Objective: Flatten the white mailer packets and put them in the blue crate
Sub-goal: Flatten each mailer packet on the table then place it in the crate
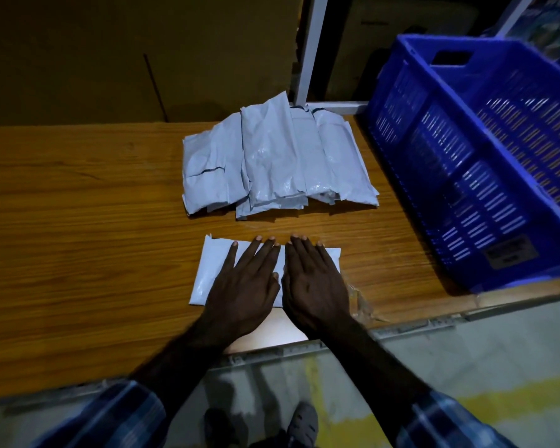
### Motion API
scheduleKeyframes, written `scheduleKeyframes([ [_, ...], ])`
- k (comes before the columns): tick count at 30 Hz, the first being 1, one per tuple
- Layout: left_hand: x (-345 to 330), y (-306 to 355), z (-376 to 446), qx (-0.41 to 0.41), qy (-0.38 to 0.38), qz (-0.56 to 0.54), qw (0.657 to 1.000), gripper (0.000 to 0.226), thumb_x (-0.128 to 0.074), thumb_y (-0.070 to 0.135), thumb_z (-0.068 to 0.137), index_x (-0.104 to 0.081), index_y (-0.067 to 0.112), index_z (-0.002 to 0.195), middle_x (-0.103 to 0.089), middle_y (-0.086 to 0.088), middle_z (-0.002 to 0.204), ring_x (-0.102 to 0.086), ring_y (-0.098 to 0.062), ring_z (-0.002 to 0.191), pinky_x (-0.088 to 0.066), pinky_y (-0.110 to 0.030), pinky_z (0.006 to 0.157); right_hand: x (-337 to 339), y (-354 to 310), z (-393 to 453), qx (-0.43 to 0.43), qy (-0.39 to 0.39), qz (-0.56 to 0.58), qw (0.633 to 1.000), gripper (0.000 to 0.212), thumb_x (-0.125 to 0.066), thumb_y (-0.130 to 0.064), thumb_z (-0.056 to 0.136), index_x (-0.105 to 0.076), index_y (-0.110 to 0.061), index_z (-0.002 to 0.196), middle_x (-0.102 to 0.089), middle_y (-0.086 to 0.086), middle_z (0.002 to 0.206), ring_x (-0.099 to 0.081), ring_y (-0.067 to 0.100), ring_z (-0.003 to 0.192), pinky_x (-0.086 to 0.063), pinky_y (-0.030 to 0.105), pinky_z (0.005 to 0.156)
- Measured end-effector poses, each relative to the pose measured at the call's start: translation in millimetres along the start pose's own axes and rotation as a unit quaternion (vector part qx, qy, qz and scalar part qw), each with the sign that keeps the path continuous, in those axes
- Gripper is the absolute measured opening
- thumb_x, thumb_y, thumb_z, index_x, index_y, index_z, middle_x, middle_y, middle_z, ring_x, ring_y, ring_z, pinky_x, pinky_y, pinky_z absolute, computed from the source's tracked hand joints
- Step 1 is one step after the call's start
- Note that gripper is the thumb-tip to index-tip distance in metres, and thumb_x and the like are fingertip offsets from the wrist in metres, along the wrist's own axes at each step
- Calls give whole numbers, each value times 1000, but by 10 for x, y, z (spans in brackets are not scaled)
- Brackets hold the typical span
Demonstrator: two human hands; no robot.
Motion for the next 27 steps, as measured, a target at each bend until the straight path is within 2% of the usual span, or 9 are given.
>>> scheduleKeyframes([
  [4,-23,-15,1,4,-11,0,1000,57,-20,37,100,-38,13,149,-33,-4,156,-24,-20,147,-16,-50,116,5,5,-7,-2,-2,4,1000,52,-31,-27,103,-48,5,140,-43,23,149,-38,33,142,-27,48,118],
  [8,-17,-108,-32,14,-18,-12,1000,62,-4,47,102,-27,23,154,-21,3,161,-12,-15,150,-8,-45,119,53,26,-9,-10,-7,16,1000,52,-31,-31,104,-48,0,142,-40,18,152,-36,30,143,-26,47,118],
  [13,77,-731,-250,91,-19,-12,996,59,-5,48,99,-12,33,156,-4,9,163,0,-11,150,2,-42,121,71,193,-92,-25,-16,25,999,54,-27,-33,105,-44,-3,146,-32,14,158,-28,27,147,-17,47,121],
  [16,95,-892,-316,105,-40,-21,993,68,2,53,94,-4,29,156,4,9,163,11,-6,147,10,-36,119,91,188,-96,-20,-34,12,999,57,-23,-34,104,-40,0,147,-29,17,158,-23,28,149,-12,47,122],
  [18,188,-797,-257,101,-18,-22,994,69,-1,50,95,-11,20,156,-3,4,163,9,-7,147,12,-34,119,130,77,-51,0,-44,-14,999,58,-23,-32,103,-40,4,146,-32,21,156,-25,32,148,-12,51,121],
  [21,230,-412,-117,51,9,-8,999,61,-13,38,101,-30,9,152,-27,-6,158,-12,-16,148,0,-41,120,120,-120,33,-3,-42,6,999,56,-25,-29,101,-46,5,141,-41,23,150,-33,34,144,-16,51,120],
  [23,134,-236,-59,37,-6,-20,999,60,-11,36,102,-38,8,148,-36,-8,154,-21,-19,146,-6,-42,118,51,-225,30,-2,-40,14,999,53,-28,-26,102,-47,6,140,-44,24,148,-36,35,142,-21,49,119],
  [25,32,-186,-44,38,-24,-28,999,63,-3,38,103,-38,12,148,-37,-6,154,-21,-18,146,-9,-42,117,5,-255,4,3,-37,10,999,50,-30,-24,103,-47,7,140,-43,25,148,-37,36,142,-26,49,117],
  [27,5,-188,-59,37,-21,-32,999,61,-4,40,102,-34,17,150,-30,-2,158,-17,-15,148,-9,-42,119,14,-234,-1,1,-32,16,999,49,-31,-24,104,-48,5,140,-43,24,148,-39,35,141,-28,48,116],
])
Point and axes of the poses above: each hand's wrist, its own z-axis towards the middle knuckle, its own x-axis out of the back of the hand, y = z × x, the point moved 10 cm from there along z, towards the middle knuckle
